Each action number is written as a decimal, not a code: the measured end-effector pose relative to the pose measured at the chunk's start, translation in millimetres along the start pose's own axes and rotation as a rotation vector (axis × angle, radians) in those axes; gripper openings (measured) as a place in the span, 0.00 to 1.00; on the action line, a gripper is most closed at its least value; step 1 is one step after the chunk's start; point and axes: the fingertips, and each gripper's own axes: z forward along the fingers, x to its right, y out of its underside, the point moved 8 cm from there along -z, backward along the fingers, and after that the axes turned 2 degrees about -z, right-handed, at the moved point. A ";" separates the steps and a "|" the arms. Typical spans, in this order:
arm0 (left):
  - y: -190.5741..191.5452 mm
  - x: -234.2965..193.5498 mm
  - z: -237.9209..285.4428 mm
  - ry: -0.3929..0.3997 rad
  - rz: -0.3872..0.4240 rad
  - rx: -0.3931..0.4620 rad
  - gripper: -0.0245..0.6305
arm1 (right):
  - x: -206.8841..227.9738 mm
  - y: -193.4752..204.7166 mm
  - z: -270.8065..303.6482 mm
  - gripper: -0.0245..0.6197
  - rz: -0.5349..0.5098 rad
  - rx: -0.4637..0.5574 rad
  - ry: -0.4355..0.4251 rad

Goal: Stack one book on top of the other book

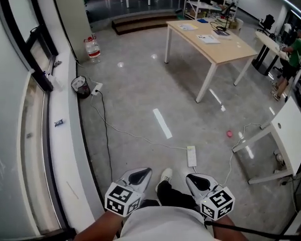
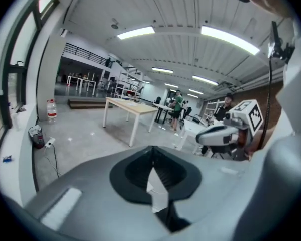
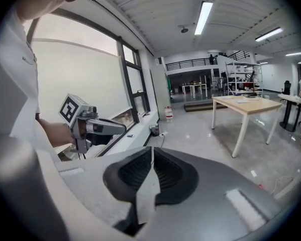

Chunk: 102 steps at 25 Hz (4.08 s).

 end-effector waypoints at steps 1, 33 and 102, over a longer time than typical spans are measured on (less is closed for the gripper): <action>-2.0 -4.2 -0.2 -0.018 -0.010 0.006 0.05 | 4.8 -3.2 8.2 0.06 -0.004 0.000 -0.017; -163.2 -133.4 190.0 0.020 0.099 -0.110 0.05 | 211.5 -94.9 164.9 0.06 0.158 0.069 0.020; -545.4 -556.2 648.9 0.415 0.248 -0.127 0.05 | 603.7 -384.6 542.0 0.06 0.292 0.081 0.433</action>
